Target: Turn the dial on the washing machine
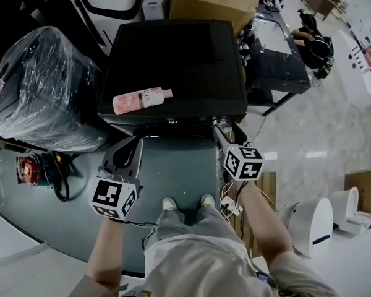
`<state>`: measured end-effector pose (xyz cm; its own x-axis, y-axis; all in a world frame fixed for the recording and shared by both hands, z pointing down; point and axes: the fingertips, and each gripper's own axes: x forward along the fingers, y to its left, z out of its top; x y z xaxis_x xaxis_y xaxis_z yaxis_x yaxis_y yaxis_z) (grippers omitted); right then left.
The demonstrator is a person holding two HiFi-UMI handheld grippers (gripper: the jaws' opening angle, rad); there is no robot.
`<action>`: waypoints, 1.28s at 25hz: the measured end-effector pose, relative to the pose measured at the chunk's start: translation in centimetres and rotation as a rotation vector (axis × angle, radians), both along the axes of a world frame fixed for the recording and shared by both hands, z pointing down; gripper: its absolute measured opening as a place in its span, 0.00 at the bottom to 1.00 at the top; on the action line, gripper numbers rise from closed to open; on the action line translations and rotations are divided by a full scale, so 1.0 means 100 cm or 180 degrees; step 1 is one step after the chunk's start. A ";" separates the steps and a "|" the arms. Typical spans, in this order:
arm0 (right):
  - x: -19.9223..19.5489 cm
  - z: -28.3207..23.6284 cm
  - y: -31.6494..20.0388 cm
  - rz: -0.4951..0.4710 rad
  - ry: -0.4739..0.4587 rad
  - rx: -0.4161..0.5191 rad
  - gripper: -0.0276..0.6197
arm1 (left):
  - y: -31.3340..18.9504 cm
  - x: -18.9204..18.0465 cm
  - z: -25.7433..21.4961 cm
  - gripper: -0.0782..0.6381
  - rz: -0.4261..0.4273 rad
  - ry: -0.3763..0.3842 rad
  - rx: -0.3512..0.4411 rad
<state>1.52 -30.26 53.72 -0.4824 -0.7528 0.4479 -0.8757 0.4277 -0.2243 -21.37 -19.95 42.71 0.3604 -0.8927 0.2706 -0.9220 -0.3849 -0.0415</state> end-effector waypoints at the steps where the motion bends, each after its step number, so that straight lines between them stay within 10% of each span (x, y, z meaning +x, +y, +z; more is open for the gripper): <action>1: -0.001 -0.011 0.003 -0.0045 0.0014 0.0057 0.47 | 0.002 0.000 -0.004 0.13 -0.0013 -0.0005 -0.0003; 20: -0.025 -0.234 0.089 -0.0807 -0.0228 0.1104 0.13 | 0.041 0.015 -0.121 0.13 0.0008 -0.0099 0.0374; 32: -0.018 -0.347 0.157 -0.1066 -0.0368 0.1724 0.11 | 0.083 0.027 -0.188 0.13 0.0077 -0.0255 0.0782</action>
<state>-0.27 -14.53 18.97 -0.7527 -0.6579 -0.0220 -0.6583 0.7526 0.0150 -18.71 -11.65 23.92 0.3687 -0.9265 0.0752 -0.9026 -0.3762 -0.2091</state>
